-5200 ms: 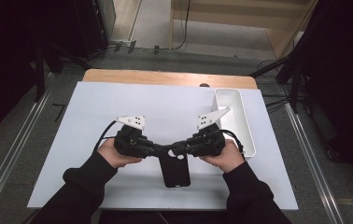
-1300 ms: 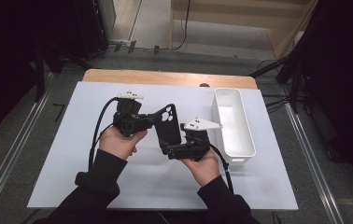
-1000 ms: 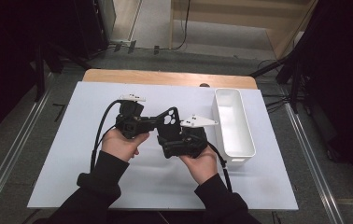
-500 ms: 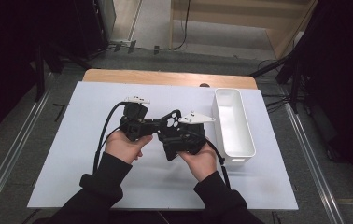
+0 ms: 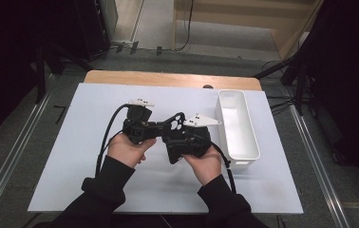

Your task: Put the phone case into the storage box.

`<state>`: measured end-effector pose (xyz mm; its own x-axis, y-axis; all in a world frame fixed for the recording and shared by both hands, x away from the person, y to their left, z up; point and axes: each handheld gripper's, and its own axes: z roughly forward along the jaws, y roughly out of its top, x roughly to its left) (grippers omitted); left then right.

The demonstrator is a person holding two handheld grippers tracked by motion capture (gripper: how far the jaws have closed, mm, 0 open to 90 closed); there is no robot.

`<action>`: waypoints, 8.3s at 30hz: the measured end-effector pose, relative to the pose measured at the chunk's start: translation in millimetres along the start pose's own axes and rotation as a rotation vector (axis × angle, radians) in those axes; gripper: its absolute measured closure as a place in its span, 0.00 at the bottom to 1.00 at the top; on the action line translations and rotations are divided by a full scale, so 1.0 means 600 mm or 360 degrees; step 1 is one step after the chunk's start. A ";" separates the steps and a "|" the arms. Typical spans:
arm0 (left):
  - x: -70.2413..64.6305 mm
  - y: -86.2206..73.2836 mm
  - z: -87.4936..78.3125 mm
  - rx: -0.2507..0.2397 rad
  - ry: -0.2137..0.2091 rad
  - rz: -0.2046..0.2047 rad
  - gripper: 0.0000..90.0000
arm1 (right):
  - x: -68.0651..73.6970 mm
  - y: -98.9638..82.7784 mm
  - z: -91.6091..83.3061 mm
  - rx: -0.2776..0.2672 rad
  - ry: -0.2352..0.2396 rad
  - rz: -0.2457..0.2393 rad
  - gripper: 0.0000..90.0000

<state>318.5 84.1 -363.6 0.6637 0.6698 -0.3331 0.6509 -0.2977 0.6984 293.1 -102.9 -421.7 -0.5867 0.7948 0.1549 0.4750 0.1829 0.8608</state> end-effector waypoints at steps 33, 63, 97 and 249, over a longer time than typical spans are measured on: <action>0.000 0.011 -0.026 -0.0047 -0.0037 0.0036 0.55 | -0.016 -0.004 -0.008 0.0013 0.0015 0.0048 0.14; 0.037 -0.015 -0.027 -0.0039 -0.0164 0.0272 0.32 | -0.055 -0.004 -0.028 0.0028 0.0122 0.0038 0.14; 0.076 -0.114 0.008 0.0010 -0.0114 0.0412 0.28 | -0.053 0.000 -0.043 0.0056 0.0226 -0.0044 0.13; 0.152 -0.225 -0.066 0.0107 -0.0032 0.0257 0.23 | -0.245 0.062 -0.207 -0.0152 -0.0357 0.0362 0.13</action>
<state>276.3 212.2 -463.2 0.7684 0.5959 -0.2334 0.5581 -0.4453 0.7002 315.7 -284.7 -352.0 -0.3086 0.9185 0.2471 0.5074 -0.0608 0.8596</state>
